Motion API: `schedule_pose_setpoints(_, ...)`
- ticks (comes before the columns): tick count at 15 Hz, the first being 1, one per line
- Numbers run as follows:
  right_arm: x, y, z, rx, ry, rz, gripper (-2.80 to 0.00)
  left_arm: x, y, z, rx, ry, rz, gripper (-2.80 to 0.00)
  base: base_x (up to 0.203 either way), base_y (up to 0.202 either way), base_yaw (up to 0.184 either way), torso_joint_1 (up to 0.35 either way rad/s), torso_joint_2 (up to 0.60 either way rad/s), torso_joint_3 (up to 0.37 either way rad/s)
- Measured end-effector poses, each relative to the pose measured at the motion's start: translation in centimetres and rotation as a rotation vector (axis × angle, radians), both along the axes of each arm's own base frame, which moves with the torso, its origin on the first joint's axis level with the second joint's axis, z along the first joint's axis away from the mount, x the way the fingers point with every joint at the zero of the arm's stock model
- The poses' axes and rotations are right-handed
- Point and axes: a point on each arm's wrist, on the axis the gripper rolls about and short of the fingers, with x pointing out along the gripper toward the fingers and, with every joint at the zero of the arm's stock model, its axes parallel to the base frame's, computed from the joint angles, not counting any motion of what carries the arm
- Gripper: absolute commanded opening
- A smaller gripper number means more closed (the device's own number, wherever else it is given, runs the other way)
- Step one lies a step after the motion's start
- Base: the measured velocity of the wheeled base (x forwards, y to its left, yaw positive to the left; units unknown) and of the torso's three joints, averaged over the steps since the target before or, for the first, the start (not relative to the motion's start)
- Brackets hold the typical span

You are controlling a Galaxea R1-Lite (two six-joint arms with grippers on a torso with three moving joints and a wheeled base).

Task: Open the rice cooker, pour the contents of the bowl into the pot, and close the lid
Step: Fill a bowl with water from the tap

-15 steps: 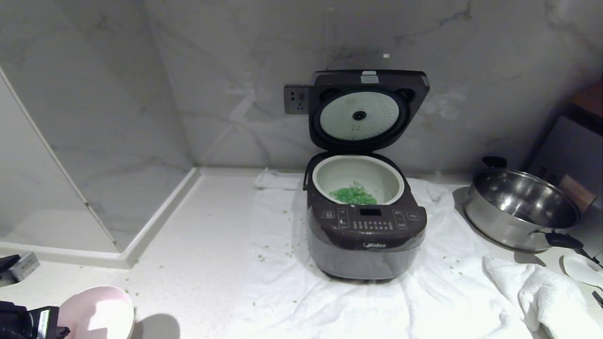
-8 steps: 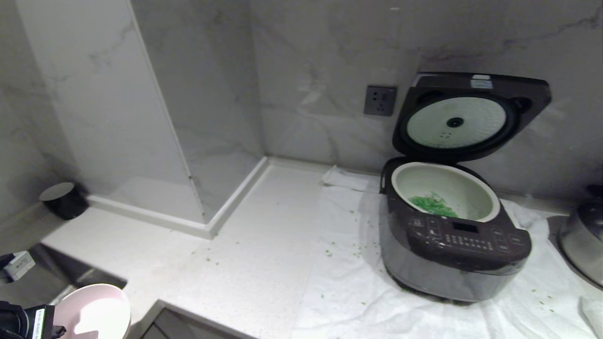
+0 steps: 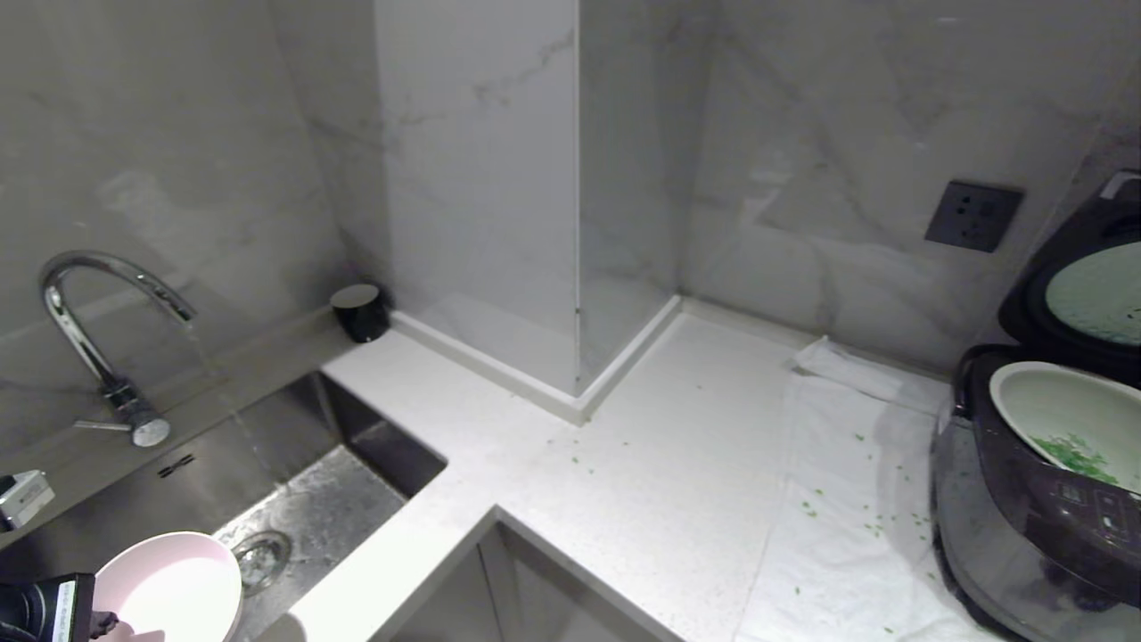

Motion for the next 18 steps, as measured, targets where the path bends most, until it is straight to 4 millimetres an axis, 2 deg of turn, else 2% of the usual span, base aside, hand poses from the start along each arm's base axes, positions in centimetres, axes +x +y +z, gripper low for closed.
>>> schedule_pose_setpoints(3,0.0,0.0,0.0,0.001,0.000,0.000,-2.80,0.2,0.1,-0.1,-0.004,0.003,0.004,-2.80,-0.001,0.000,0.024,0.001,0.00,0.001)
schedule_pose_setpoints(6,0.0,0.0,0.0,0.001,0.000,0.000,-2.80,1.8,0.9,0.3,-0.027,0.002,0.041,-2.80,0.000,0.000,0.000,0.000,0.00,0.000)
schedule_pose_setpoints(9,0.0,0.0,0.0,0.001,0.000,0.000,-2.80,4.9,2.1,1.4,-0.055,-0.026,0.095,-2.80,0.000,0.000,0.000,0.000,0.00,0.000)
schedule_pose_setpoints(12,0.0,0.0,0.0,0.000,0.000,0.000,-2.80,8.2,2.5,2.1,-0.097,-0.020,0.124,-2.80,0.000,0.000,0.000,0.000,0.00,0.000)
schedule_pose_setpoints(18,0.0,0.0,0.0,0.001,0.000,-0.001,-2.80,14.8,3.9,2.0,-0.101,0.030,0.145,-2.80,0.000,0.000,0.000,0.000,0.00,0.000)
